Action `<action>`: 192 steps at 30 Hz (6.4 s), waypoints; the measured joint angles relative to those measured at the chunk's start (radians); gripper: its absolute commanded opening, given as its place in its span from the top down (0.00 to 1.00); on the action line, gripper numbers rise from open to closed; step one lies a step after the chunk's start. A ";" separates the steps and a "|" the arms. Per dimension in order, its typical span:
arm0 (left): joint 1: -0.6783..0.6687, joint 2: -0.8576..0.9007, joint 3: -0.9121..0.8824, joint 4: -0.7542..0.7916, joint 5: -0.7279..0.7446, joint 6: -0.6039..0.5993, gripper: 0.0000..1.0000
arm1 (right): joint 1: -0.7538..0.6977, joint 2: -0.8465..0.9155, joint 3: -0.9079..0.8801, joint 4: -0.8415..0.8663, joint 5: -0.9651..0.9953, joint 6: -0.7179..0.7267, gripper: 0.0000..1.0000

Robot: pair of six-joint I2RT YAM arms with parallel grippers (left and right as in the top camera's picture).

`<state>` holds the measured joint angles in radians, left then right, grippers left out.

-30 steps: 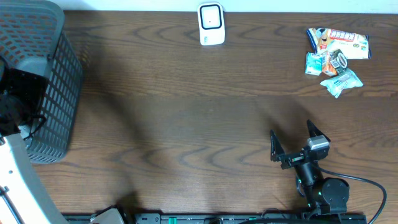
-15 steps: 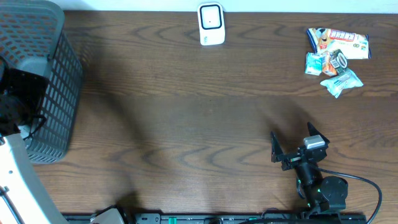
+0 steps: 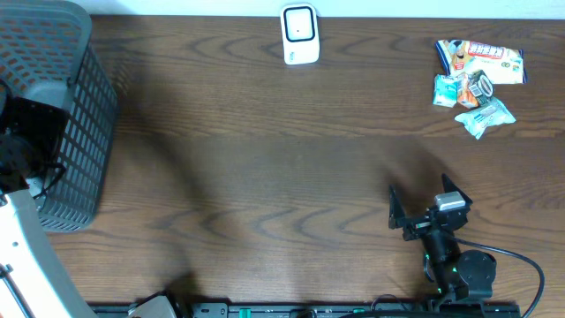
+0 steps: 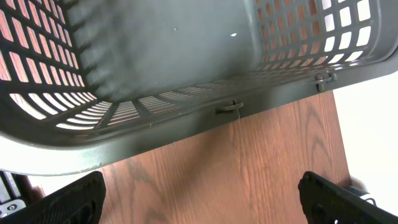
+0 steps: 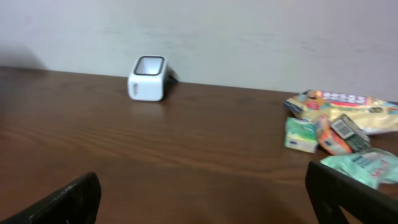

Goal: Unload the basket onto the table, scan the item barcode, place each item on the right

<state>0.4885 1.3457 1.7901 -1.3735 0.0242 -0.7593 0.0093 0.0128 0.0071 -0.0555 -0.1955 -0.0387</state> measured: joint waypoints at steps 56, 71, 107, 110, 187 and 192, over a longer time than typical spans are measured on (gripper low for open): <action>0.000 0.000 0.000 0.000 0.000 0.000 0.02 | 0.054 0.000 0.000 -0.016 0.189 0.049 0.01; 0.000 0.000 0.000 0.000 0.000 0.000 0.02 | 0.054 0.000 0.000 -0.016 0.188 0.049 0.01; -0.352 -0.145 -0.193 0.176 -0.001 0.217 0.03 | 0.054 0.000 0.000 -0.016 0.188 0.048 0.01; -0.410 -0.207 -0.285 0.237 -0.001 0.307 0.02 | 0.054 0.000 0.000 -0.016 0.188 0.048 0.01; -0.510 -1.335 -1.775 1.574 0.096 0.684 0.02 | 0.054 -0.001 0.000 -0.016 0.188 0.048 0.01; -0.510 -1.335 -1.782 1.551 0.098 0.703 0.02 | 0.054 -0.001 0.000 -0.016 0.188 0.048 0.01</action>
<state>-0.0219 0.0109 0.0078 0.1772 0.1223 -0.0559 0.0635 0.0120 0.0071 -0.0715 -0.0071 0.0097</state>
